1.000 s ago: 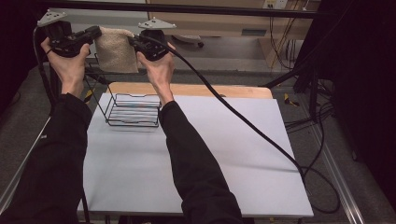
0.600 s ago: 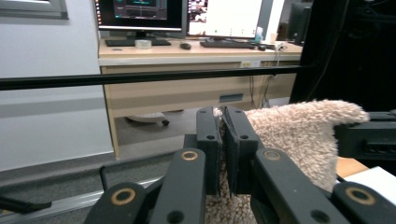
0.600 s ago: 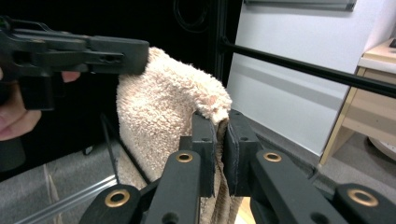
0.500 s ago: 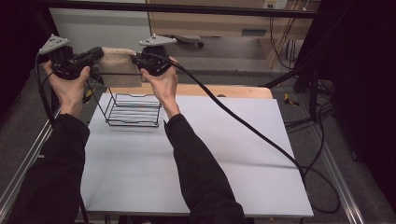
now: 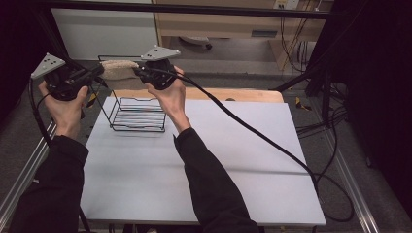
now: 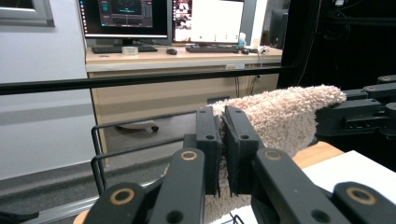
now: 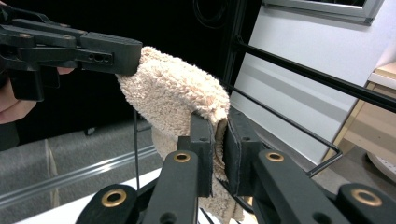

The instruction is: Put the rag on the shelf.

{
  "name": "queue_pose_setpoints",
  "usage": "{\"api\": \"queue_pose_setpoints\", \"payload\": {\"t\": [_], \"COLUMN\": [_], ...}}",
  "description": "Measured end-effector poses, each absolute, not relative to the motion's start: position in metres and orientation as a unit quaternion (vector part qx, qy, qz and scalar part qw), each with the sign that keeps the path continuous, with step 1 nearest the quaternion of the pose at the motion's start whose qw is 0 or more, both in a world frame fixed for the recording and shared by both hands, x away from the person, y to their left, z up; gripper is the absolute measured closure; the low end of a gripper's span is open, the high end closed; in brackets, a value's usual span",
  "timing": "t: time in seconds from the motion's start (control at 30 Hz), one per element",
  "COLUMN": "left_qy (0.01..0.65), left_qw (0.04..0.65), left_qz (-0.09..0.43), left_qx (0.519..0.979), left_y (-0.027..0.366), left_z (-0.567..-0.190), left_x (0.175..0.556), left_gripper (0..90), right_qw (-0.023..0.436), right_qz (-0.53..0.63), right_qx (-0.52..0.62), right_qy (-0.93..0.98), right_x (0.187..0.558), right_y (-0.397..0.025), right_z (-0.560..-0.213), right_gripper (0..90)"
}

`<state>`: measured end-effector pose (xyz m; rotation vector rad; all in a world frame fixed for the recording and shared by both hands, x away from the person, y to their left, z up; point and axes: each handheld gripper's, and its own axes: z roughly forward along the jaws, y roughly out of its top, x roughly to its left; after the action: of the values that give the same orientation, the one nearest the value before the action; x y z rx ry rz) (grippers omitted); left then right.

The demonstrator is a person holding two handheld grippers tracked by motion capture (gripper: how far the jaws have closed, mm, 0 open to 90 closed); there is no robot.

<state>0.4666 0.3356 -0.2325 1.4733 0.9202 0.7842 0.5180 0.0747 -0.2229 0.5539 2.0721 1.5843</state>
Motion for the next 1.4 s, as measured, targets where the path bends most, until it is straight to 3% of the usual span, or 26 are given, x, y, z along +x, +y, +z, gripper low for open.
{"api": "queue_pose_setpoints", "payload": {"t": [0.4, 0.7, 1.07, 1.4], "left_qy": [0.403, 0.412, 0.43, 0.42], "left_qw": [0.567, 0.561, 0.514, 0.505], "left_qz": [0.319, 0.317, 0.28, 0.253], "left_qx": [0.644, 0.645, 0.687, 0.711], "left_y": [0.335, 0.336, 0.314, 0.317], "left_z": [-0.241, -0.206, -0.189, -0.217], "left_x": [0.458, 0.454, 0.483, 0.472], "left_gripper": [82.1, 74.3, 88.9, 89.7], "right_qw": [0.242, 0.242, 0.239, 0.234], "right_qz": [0.563, 0.559, 0.553, 0.55], "right_qx": [0.184, 0.175, 0.162, 0.165], "right_qy": [0.768, 0.774, 0.781, 0.785], "right_x": [0.509, 0.506, 0.503, 0.503], "right_y": [0.073, 0.072, 0.073, 0.072], "right_z": [-0.235, -0.237, -0.242, -0.245], "right_gripper": [82.8, 83.2, 83.1, 78.5]}}
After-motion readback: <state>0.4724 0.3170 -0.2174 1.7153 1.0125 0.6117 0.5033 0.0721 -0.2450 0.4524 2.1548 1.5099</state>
